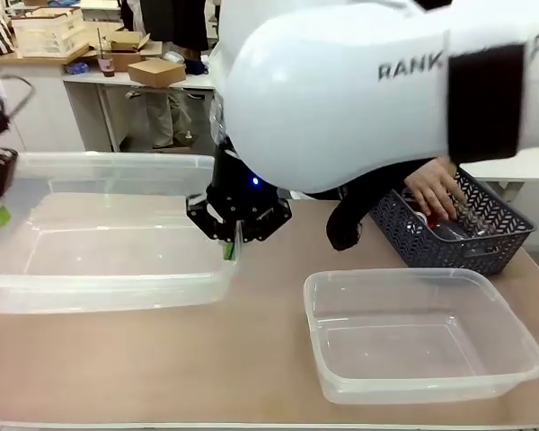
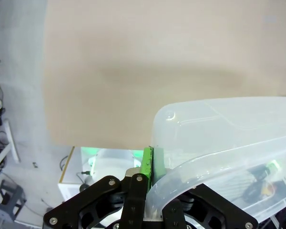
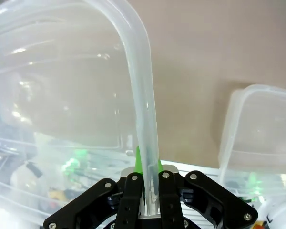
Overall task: Sort the waste into each basket.
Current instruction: Pick up the Organizing box on the left side of the table and lift it.
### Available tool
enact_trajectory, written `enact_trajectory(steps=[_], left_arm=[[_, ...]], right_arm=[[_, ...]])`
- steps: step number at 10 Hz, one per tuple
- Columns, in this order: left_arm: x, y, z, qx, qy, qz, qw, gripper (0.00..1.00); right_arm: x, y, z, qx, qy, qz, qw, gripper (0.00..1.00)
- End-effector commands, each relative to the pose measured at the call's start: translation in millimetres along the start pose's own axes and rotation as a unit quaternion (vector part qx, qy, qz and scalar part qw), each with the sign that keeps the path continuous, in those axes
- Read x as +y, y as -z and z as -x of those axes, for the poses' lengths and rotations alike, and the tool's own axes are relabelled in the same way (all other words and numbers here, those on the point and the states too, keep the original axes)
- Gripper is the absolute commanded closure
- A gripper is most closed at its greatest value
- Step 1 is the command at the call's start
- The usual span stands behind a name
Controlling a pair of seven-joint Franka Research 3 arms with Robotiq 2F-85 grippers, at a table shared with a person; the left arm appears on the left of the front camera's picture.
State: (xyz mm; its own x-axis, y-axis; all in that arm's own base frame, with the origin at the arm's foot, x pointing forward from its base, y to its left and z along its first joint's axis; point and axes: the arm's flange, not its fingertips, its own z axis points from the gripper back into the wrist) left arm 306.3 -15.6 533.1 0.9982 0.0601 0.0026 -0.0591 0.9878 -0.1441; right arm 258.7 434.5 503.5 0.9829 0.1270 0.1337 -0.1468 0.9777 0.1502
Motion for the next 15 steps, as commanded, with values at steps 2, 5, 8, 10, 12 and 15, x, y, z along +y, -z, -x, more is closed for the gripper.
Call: enact_trajectory(steps=[2,5,8,10,12,15], left_arm=[[4.5,8.8,0.2,-0.009,-0.002,0.006,1.000,1.00],[-39.4,20.6,-28.6,0.009,0.035,0.055,0.998,0.97],[-124.0,2.7,-78.1,0.029,0.097,0.098,0.990,0.97],[-152.4,-0.5,-101.7,0.030,0.110,0.093,0.989,0.97],[-177.0,0.6,-112.6,0.022,0.124,0.089,0.988,0.97],[-182.5,23.7,-101.5,-0.006,0.109,0.035,0.993,0.97]], right_arm=[[0.0,0.0,0.0,0.000,0.000,0.000,1.000,0.95],[-57.5,-35.2,-6.8,0.019,0.067,0.029,0.997,0.95],[-121.5,-67.3,0.6,0.004,0.111,0.077,0.991,0.95],[-159.9,-72.9,9.1,-0.006,0.143,0.082,0.986,0.95],[-197.0,-67.8,11.5,-0.009,0.146,0.083,0.986,0.95],[-218.2,-46.6,-0.7,0.011,0.228,0.027,0.973,0.95]])
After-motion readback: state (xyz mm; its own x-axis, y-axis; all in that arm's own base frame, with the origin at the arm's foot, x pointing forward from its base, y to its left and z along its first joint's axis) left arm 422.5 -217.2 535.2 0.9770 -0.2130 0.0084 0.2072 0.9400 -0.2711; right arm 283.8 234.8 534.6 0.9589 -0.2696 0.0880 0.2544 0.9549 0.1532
